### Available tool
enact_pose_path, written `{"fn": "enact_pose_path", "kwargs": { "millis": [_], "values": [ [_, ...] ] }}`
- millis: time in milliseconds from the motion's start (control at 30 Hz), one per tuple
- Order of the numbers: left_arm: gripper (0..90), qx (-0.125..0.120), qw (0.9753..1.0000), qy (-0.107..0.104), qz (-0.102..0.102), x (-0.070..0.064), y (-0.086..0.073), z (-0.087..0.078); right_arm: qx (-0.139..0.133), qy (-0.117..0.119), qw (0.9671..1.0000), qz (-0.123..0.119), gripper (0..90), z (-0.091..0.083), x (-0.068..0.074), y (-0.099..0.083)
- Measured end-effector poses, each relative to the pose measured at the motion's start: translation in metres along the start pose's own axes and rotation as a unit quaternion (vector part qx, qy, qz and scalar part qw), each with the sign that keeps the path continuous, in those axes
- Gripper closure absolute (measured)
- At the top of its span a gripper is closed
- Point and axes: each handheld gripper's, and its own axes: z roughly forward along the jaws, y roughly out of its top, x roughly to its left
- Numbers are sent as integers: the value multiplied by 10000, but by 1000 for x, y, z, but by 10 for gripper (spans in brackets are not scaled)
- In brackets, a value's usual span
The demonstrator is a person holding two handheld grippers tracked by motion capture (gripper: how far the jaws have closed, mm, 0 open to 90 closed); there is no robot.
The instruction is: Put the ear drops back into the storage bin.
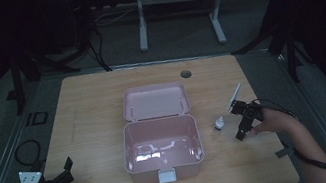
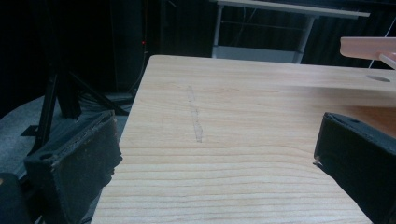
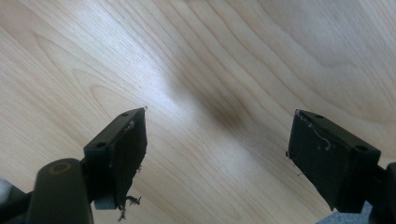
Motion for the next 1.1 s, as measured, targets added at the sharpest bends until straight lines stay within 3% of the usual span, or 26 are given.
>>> {"fn": "enact_pose_path", "kwargs": {
  "millis": [633,933,1100],
  "values": [
    [5,13,10000,-12,22,0,0,0,125,90,9993,-340,233,6,16,54],
    [5,9,10000,-20,27,0,0,0,180,16,9991,-376,329,13,19,73],
    [4,22,10000,-22,31,0,0,0,198,12,9990,-400,467,15,19,79]
  ]
}}
